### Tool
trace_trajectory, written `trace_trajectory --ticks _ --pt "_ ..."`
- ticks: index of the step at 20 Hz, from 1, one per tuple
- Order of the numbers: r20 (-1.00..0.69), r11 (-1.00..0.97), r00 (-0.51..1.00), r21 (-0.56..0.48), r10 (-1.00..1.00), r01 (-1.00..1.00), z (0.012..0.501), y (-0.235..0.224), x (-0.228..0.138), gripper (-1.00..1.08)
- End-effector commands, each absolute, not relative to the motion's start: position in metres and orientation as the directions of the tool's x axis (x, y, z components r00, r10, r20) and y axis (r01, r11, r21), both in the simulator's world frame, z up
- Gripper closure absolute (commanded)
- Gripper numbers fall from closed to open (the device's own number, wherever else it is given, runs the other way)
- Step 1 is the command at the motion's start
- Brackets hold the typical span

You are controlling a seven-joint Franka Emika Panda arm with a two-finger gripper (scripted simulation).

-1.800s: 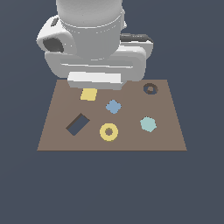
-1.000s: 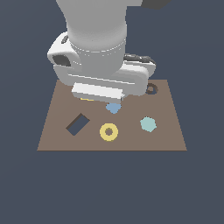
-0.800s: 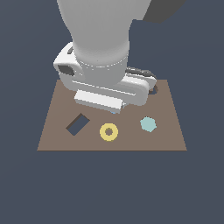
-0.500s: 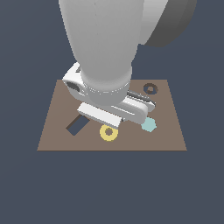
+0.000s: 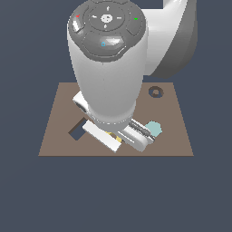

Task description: Insert a designated object into the corresponding slot on a board.

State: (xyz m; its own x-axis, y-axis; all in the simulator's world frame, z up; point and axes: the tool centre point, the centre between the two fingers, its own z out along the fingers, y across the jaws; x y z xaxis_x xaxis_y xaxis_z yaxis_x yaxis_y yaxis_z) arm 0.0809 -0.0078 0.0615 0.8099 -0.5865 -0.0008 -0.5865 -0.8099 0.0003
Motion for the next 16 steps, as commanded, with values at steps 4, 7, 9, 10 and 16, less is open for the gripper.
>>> trace_trajectory --ticks 4,7,9,10,16 --pt "0.000 -0.776 0.776 0.000 -0.631 -0.631 0.052 -0.009 0.090 -0.92" --pt "0.000 -0.769 0.769 0.000 -0.639 -0.639 0.051 -0.009 0.091 -0.92" --pt "0.000 -0.772 0.772 0.001 -0.636 -0.636 0.051 -0.009 0.091 -0.92" --pt "0.000 -0.772 0.772 0.001 -0.636 -0.636 0.050 -0.009 0.091 -0.92" --pt "0.000 -0.768 0.768 0.000 -0.641 -0.641 0.035 -0.010 0.092 -0.92"
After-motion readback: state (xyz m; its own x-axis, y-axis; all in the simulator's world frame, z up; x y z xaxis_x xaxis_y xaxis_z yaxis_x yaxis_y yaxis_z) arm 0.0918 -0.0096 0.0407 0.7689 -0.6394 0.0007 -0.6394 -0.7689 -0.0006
